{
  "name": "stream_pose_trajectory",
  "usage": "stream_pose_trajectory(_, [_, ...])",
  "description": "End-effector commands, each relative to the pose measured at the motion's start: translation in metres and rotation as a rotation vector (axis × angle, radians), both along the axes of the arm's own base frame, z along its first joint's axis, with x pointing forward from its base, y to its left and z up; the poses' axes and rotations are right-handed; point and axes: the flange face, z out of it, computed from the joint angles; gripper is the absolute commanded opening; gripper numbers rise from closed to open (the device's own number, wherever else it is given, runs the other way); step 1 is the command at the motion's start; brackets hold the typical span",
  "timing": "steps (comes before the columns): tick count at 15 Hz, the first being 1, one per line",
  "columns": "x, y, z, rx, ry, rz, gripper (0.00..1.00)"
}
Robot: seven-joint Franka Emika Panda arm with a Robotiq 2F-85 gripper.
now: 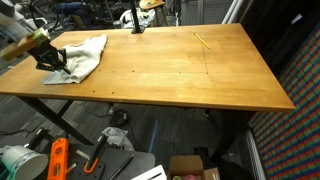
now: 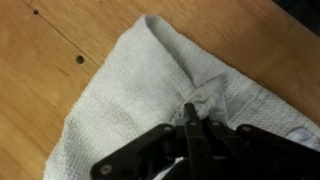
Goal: Fold the cloth in half
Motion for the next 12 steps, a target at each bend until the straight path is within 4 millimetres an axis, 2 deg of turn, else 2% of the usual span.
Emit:
stream_pose_trajectory(1, [-0.006, -0.024, 0.026, 0.040, -0.071, -0.072, 0.01])
stream_pose_trajectory(4, [-0.003, -0.041, 0.047, 0.071, -0.132, -0.134, 0.01])
stream_pose_trajectory(7, [-0.002, -0.041, 0.068, 0.097, -0.187, -0.166, 0.01])
stream_pose_trajectory(9, [-0.004, -0.031, 0.080, 0.090, -0.198, -0.153, 0.01])
stream_pose_trajectory(12, [-0.015, -0.004, 0.090, 0.092, -0.210, -0.091, 0.01])
